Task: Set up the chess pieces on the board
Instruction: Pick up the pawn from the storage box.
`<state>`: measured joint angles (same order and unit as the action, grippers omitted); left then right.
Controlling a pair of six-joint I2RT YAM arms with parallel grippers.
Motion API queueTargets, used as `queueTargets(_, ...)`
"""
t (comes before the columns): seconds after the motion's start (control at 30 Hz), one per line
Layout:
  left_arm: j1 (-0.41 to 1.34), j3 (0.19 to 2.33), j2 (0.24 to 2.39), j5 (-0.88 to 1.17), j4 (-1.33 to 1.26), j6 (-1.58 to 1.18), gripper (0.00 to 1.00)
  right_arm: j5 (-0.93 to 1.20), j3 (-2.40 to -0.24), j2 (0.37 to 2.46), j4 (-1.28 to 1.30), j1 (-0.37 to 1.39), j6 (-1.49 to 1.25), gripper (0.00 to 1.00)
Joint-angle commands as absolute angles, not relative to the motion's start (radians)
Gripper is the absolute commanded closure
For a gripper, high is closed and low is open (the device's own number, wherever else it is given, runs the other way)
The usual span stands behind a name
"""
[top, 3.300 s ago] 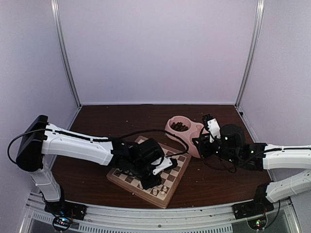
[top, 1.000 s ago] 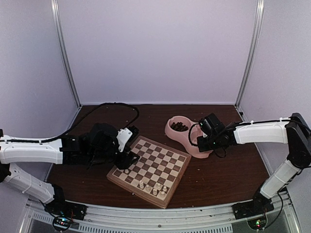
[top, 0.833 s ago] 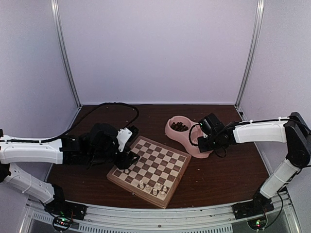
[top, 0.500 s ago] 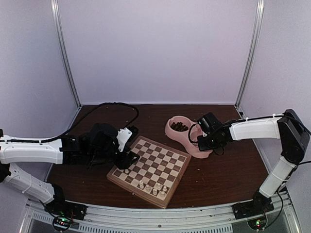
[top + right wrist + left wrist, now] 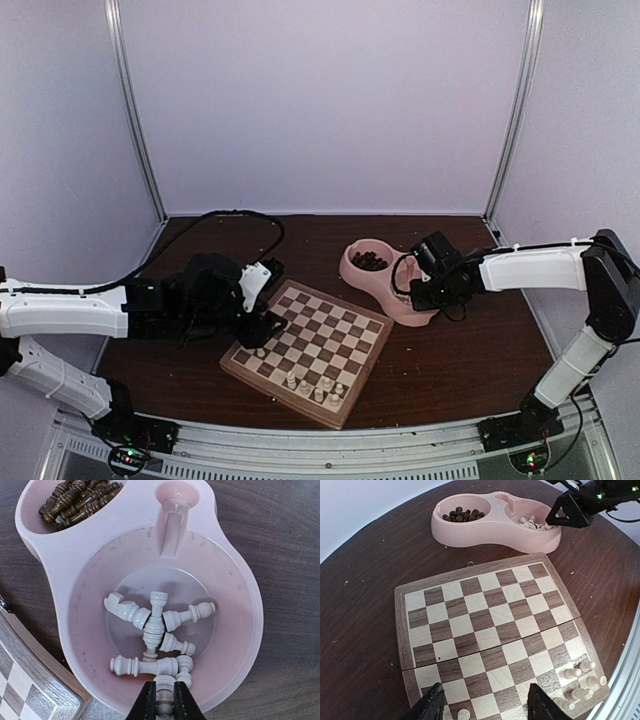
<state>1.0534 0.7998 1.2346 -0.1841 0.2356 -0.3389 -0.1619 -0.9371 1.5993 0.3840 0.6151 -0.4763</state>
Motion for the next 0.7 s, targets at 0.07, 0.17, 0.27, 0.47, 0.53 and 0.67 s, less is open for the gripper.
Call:
queueTargets(0.07,1.047,0.782,1.202,-0.198,0.202,-0.343,0.42,-0.158,-0.910,1.534,0.367,0.612,-0.451,0.89)
queueTargets(0.17,1.048,0.777,1.192,-0.189,0.198,-0.338,0.43,-0.146,-0.895,1.506,0.344,0.618,-0.440,0.89)
queueTargets(0.27,1.047,0.770,1.181,-0.186,0.192,-0.331,0.43,-0.140,-0.870,1.464,0.312,0.625,-0.428,0.89)
queueTargets(0.47,1.048,0.753,1.172,-0.193,0.176,-0.325,0.43,-0.120,-0.822,1.397,0.247,0.629,-0.412,0.88)
queueTargets(0.53,1.047,0.752,1.179,-0.193,0.174,-0.325,0.43,-0.116,-0.816,1.391,0.240,0.629,-0.410,0.87)
queueTargets(0.67,1.047,0.752,1.193,-0.186,0.164,-0.324,0.43,-0.091,-0.819,1.397,0.232,0.629,-0.407,0.87)
